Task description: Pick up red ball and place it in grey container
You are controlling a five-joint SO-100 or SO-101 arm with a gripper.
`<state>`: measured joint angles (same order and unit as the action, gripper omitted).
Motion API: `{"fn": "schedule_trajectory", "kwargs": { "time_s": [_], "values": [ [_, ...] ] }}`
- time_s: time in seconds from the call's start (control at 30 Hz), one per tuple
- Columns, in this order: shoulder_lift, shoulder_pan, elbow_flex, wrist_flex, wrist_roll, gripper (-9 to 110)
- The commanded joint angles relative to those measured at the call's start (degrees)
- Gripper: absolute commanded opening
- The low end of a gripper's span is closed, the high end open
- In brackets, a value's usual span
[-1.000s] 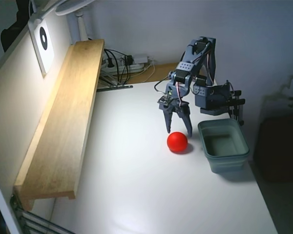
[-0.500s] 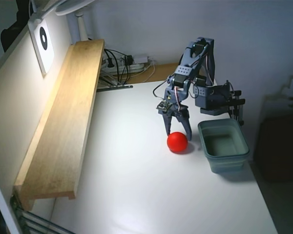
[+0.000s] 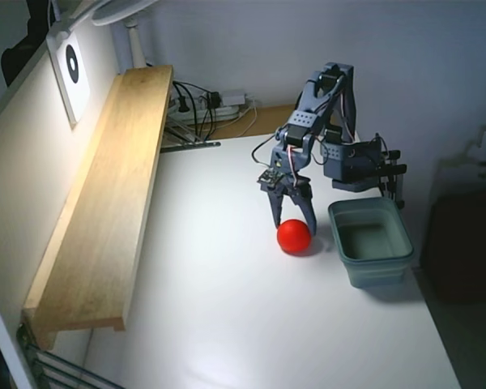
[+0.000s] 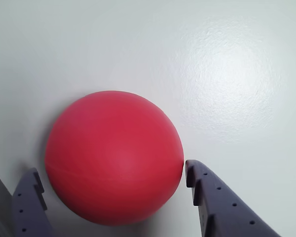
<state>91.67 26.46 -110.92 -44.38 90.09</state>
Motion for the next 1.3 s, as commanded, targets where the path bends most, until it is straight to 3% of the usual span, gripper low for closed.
{"fn": "schedule_trajectory", "kwargs": {
  "time_s": [0.0,1.23,1.27],
  "values": [
    [0.71,0.55,2.57,0.36,-0.09,38],
    [-4.32,0.55,-5.87,13.82,-0.09,38],
    [-4.32,0.55,-5.87,13.82,-0.09,23]
  ]
}}
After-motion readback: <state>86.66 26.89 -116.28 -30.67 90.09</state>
